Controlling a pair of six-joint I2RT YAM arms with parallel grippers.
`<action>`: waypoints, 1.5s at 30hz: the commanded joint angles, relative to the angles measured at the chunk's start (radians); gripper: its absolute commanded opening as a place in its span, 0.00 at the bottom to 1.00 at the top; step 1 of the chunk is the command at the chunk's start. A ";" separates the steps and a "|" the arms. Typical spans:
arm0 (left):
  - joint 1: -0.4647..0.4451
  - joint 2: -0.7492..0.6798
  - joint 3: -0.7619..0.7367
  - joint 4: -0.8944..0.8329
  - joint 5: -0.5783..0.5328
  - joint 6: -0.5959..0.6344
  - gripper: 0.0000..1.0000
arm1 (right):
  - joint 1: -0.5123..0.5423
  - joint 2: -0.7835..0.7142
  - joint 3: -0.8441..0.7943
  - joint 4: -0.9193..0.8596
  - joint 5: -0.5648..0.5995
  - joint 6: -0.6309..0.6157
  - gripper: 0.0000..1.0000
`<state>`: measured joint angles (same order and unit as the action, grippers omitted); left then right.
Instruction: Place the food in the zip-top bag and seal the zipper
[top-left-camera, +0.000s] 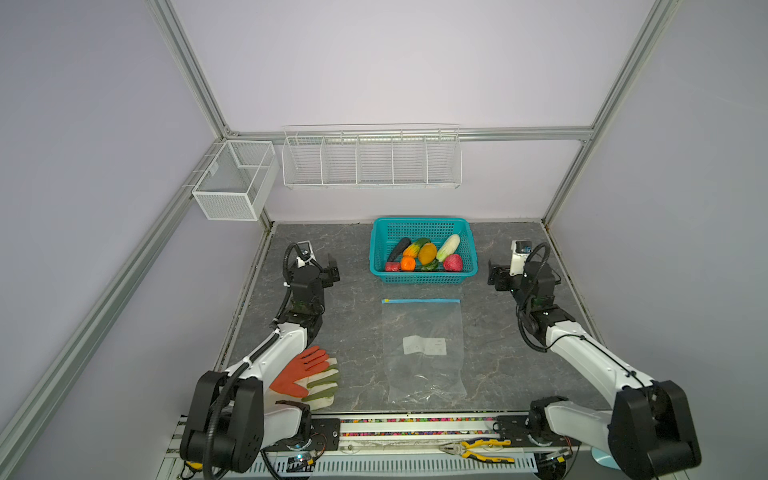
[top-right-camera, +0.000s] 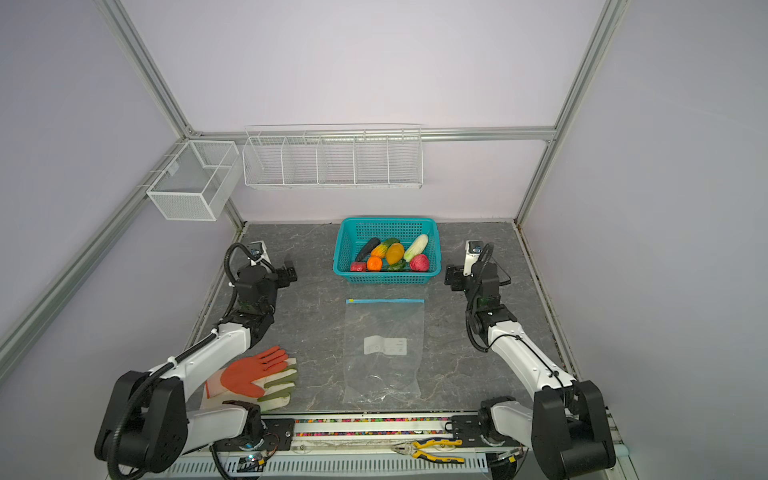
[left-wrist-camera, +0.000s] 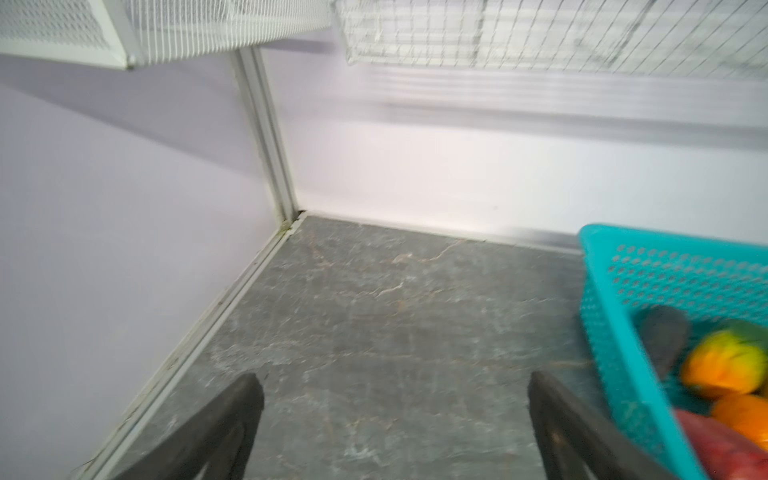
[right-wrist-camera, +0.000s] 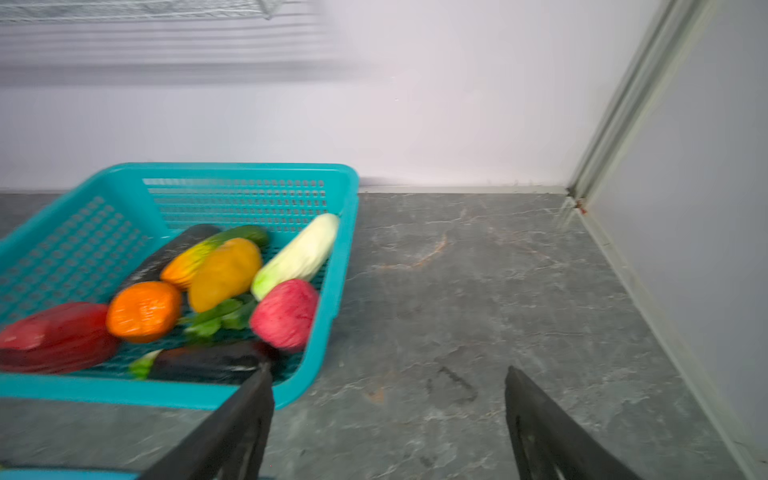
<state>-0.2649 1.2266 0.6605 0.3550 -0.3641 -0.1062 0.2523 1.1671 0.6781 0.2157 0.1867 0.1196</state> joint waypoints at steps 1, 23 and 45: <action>-0.041 -0.041 0.036 -0.284 0.093 -0.208 0.99 | 0.113 -0.038 0.023 -0.310 -0.044 0.086 0.90; -0.281 0.390 0.104 0.183 0.470 -0.553 0.94 | 0.296 0.379 0.263 -0.257 -0.120 0.012 0.95; -0.249 0.355 0.150 0.034 0.453 -0.518 0.95 | 0.250 0.336 0.341 -0.558 -0.137 0.090 0.91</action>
<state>-0.5182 1.6882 0.8459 0.4717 0.1093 -0.6521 0.4870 1.6123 1.0481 -0.1917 0.0494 0.1658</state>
